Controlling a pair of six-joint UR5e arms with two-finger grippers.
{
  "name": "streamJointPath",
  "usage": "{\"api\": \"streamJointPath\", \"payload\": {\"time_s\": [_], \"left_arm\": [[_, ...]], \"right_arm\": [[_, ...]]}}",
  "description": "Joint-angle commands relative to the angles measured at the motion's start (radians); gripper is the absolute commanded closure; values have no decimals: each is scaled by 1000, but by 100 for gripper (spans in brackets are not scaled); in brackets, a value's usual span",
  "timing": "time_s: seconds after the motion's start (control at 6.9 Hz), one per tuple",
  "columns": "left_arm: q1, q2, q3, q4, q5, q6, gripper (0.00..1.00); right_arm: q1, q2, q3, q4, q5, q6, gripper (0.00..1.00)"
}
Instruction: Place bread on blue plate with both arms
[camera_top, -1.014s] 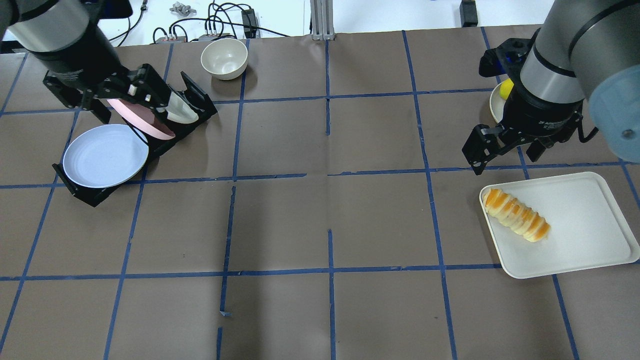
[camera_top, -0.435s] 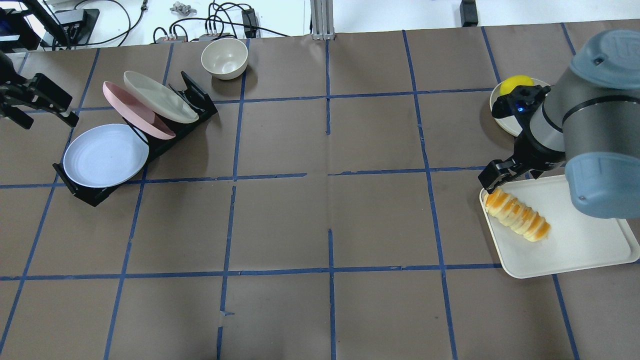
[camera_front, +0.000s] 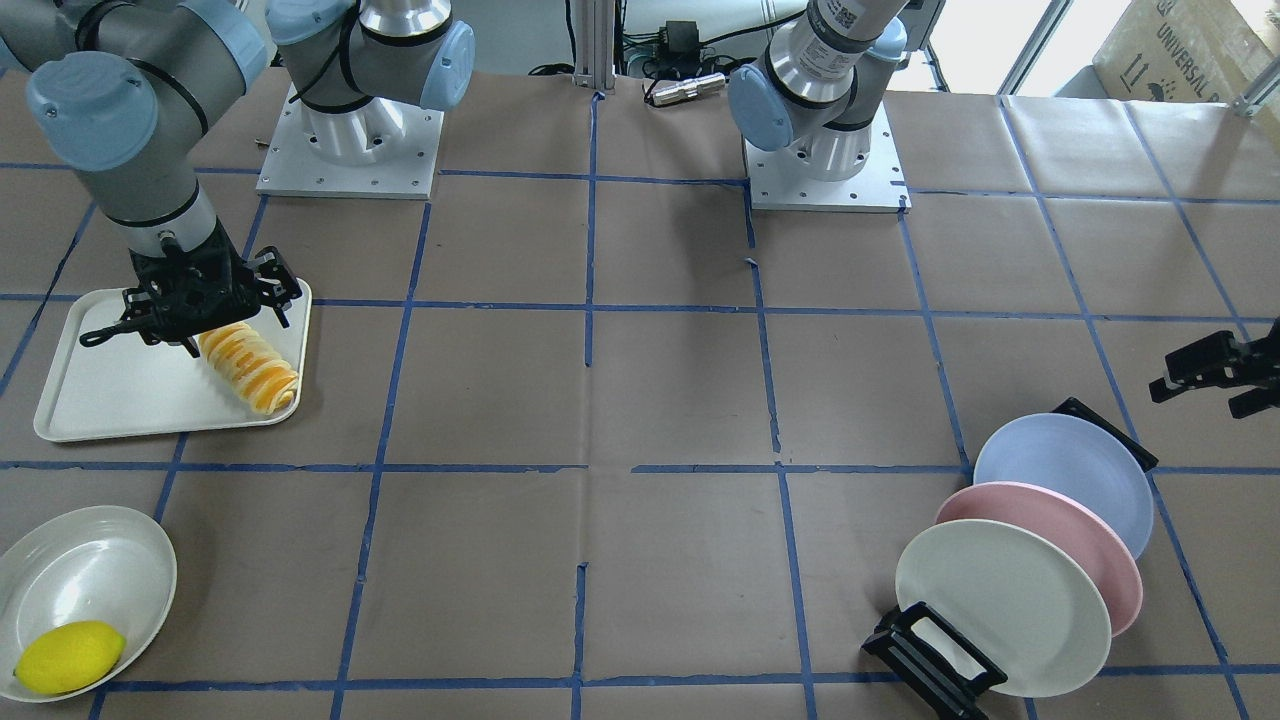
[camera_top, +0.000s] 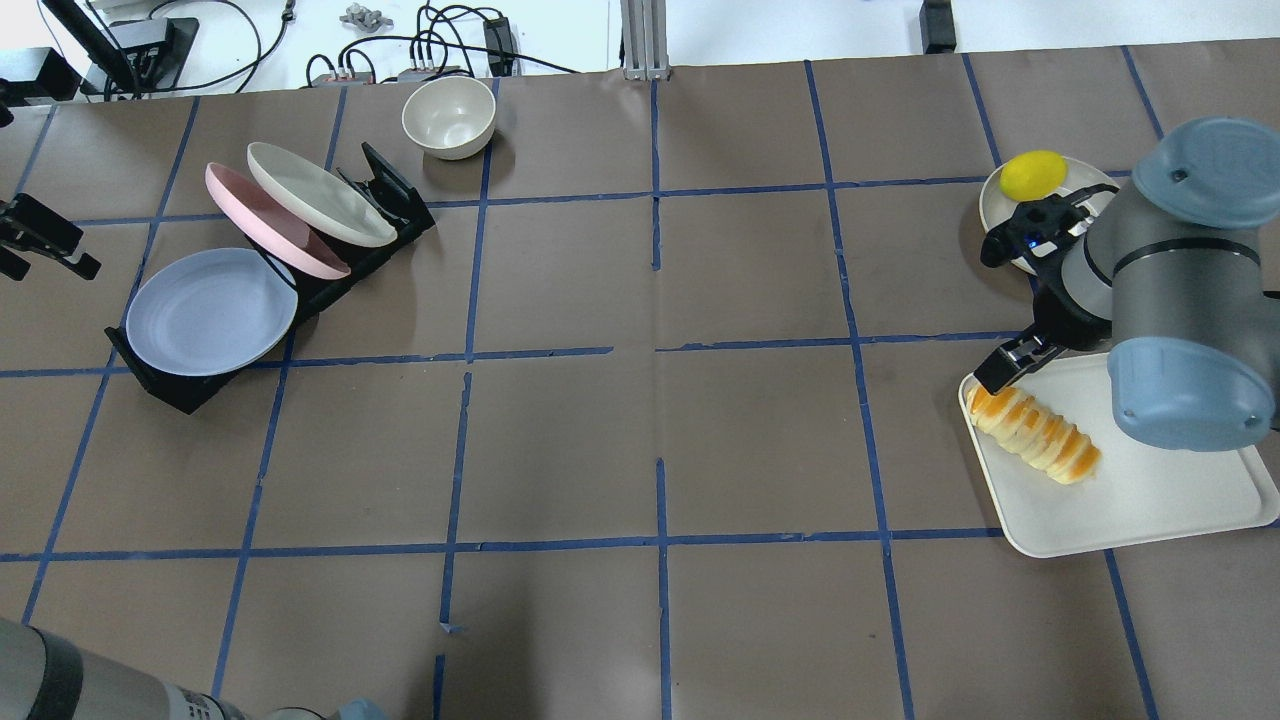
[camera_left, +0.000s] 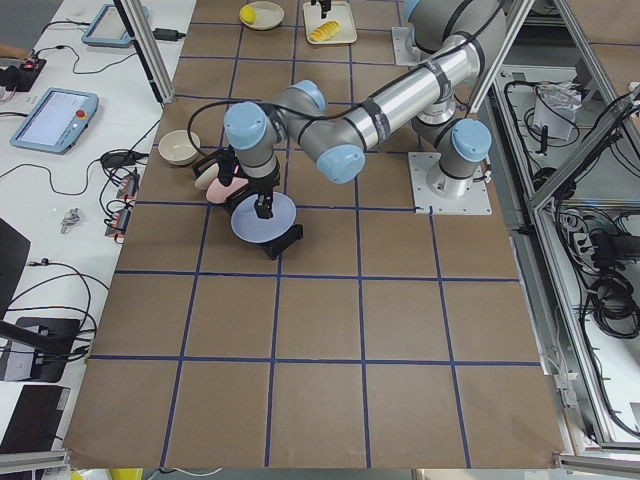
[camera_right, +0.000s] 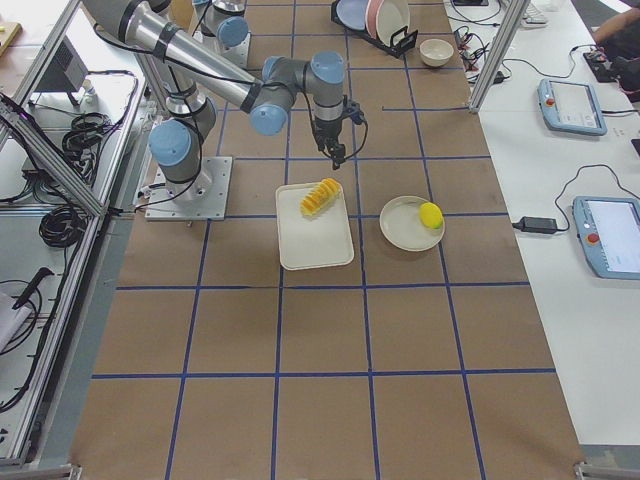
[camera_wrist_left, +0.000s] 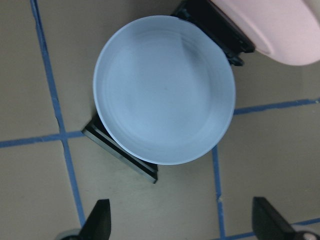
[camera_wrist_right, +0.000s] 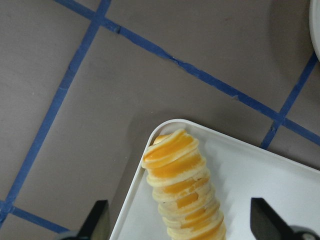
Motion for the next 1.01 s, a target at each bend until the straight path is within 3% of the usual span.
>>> {"api": "streamJointPath", "payload": {"time_s": [0.0,0.14,0.58,0.87], "left_arm": [[43,-192,133,-13,-48,69,0],[66,-241,170,-85,-82,68,0],[65,-346,213,-219,-198,28,2],[59,-371,213,-224,-193,5,7]], "right_arm": [[-28,105,11,-97,0,-25,0],[-28,186,10,-146,-5,-22,0],[-33,212,33,-161,8,-18,3],[-33,201,74,-188,6,-12,82]]}}
